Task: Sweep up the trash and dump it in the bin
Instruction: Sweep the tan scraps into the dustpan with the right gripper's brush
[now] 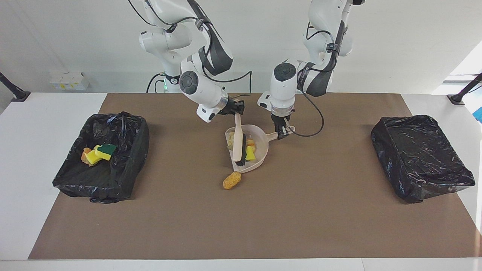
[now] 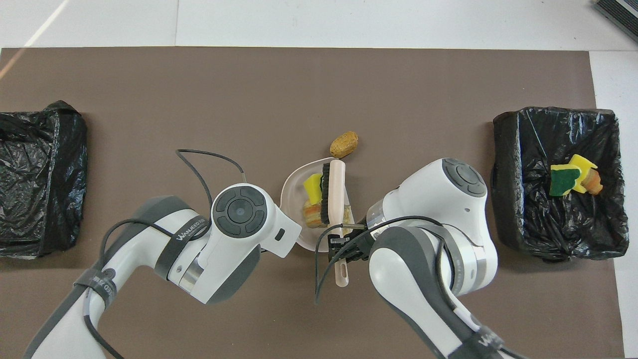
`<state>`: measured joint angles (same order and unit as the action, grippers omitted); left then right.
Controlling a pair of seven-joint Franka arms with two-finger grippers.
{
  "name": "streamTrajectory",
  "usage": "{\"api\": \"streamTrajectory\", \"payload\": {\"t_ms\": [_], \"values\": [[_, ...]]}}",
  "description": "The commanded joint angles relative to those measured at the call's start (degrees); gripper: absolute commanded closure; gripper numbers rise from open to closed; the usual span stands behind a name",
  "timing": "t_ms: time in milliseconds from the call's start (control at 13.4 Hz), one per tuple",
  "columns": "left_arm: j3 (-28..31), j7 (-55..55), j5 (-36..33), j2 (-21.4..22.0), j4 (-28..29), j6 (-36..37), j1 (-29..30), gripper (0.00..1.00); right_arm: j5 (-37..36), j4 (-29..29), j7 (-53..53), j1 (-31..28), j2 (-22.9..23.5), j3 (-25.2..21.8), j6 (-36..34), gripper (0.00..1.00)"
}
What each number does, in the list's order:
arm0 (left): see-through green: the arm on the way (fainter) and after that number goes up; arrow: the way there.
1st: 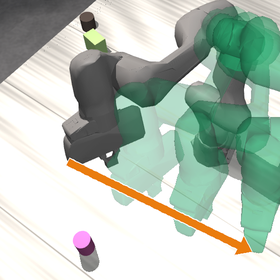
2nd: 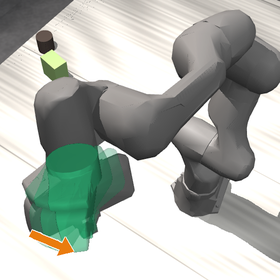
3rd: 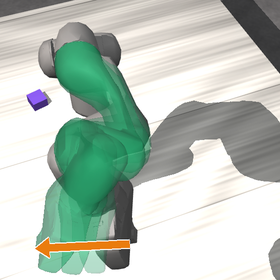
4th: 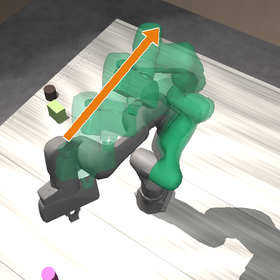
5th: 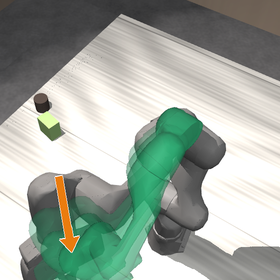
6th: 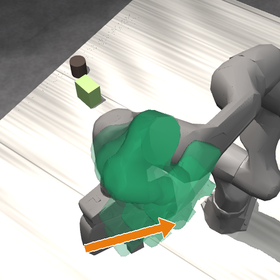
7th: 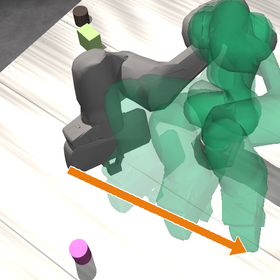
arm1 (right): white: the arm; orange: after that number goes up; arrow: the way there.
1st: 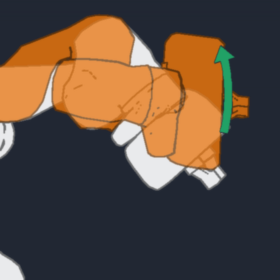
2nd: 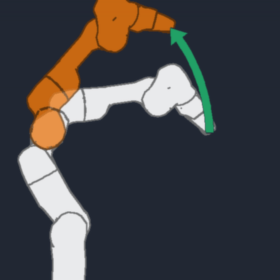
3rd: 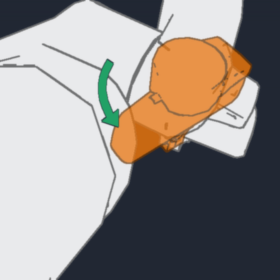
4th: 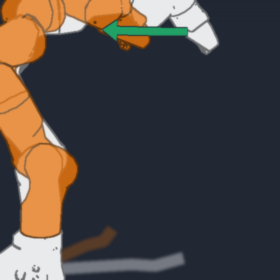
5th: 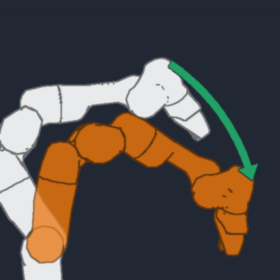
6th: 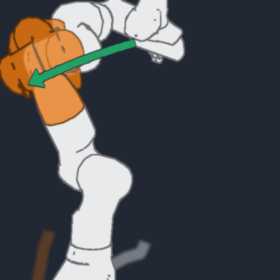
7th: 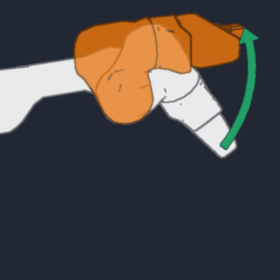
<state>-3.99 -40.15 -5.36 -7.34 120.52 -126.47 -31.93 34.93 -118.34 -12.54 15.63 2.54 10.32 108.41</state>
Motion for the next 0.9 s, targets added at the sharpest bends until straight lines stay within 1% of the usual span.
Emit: {"api": "streamTrajectory", "payload": {"t_ms": [0,150,225,300,374,449,599,749,824], "values": [[0.65,-0.16,-0.44,0.05,1.91,-4.65,-0.07,1.00,-5.27,2.92,-2.39,-4.01,-4.38,-0.39,-7.49,1.00],[0.65,-2.30,-0.36,-0.21,1.83,-4.75,0.55,1.00,-18.86,8.46,-2.75,-4.64,-3.86,-0.22,-15.30,1.00],[0.65,-2.30,-0.18,-0.21,1.82,-4.75,0.90,1.00,-24.68,9.09,-2.23,-4.64,-3.68,0.13,-16.30,1.00],[0.65,-2.21,-0.18,-0.30,1.65,-4.66,0.99,1.00,-28.74,8.83,-1.87,-4.47,-3.86,0.22,-16.39,1.00],[0.65,-1.95,0.17,-0.39,1.30,-4.57,1.08,1.00,-31.30,8.66,-1.17,-4.55,-3.68,0.23,-15.87,1.00],[0.74,-1.60,0.69,-0.48,1.04,-4.31,1.08,1.00,-34.20,8.74,1.10,-4.64,-2.12,0.14,-14.04,1.00],[0.74,-0.54,0.70,-0.57,1.03,-3.96,1.95,1.00,-39.74,9.00,4.36,-6.56,2.10,-0.04,-7.98,1.00],[0.82,0.16,0.70,-0.57,0.51,-0.73,2.40,1.00,-43.18,10.14,5.69,-7.45,6.32,0.05,-2.45,1.00],[0.91,1.73,0.70,-0.65,-0.54,2.25,2.48,1.00,-43.63,11.98,5.69,-7.37,8.34,0.14,-1.90,1.00]]}}
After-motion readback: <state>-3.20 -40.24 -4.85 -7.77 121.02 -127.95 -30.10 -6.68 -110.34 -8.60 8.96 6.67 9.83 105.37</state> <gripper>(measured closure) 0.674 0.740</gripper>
